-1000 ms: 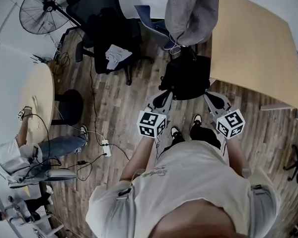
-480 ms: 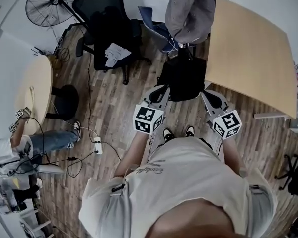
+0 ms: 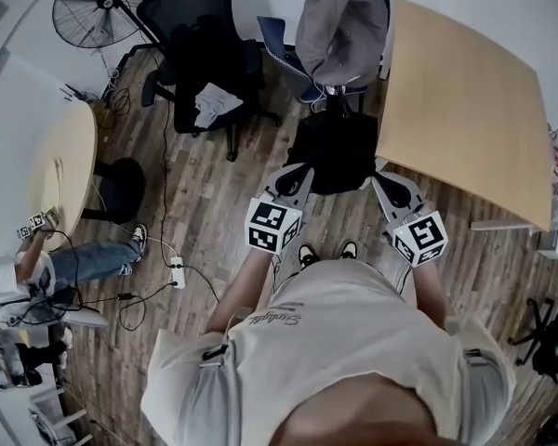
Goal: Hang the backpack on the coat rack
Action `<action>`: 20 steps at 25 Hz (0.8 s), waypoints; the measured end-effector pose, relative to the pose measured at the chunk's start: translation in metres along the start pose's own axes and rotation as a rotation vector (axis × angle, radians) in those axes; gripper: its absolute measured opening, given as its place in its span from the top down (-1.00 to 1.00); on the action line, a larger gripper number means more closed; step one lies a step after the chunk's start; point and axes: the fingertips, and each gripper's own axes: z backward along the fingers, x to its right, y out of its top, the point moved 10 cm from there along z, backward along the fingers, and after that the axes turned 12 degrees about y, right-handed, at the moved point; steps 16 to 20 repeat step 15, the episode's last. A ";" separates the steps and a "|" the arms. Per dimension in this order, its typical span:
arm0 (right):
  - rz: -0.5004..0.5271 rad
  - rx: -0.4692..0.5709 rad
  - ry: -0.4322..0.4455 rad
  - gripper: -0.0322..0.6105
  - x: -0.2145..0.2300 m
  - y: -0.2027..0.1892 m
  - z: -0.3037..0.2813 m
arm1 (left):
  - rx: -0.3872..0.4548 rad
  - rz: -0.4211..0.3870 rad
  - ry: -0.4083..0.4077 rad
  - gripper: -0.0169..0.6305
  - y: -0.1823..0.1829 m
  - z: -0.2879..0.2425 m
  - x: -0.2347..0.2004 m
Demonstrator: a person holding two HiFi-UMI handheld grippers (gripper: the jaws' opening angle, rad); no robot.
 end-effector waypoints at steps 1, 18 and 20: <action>-0.006 -0.001 0.003 0.92 0.001 -0.002 0.001 | 0.003 0.004 0.004 0.85 0.000 0.000 0.001; -0.069 0.011 -0.036 0.92 0.002 -0.025 0.009 | -0.040 0.007 0.036 0.85 -0.019 -0.002 0.003; -0.069 0.011 -0.036 0.92 0.002 -0.025 0.009 | -0.040 0.007 0.036 0.85 -0.019 -0.002 0.003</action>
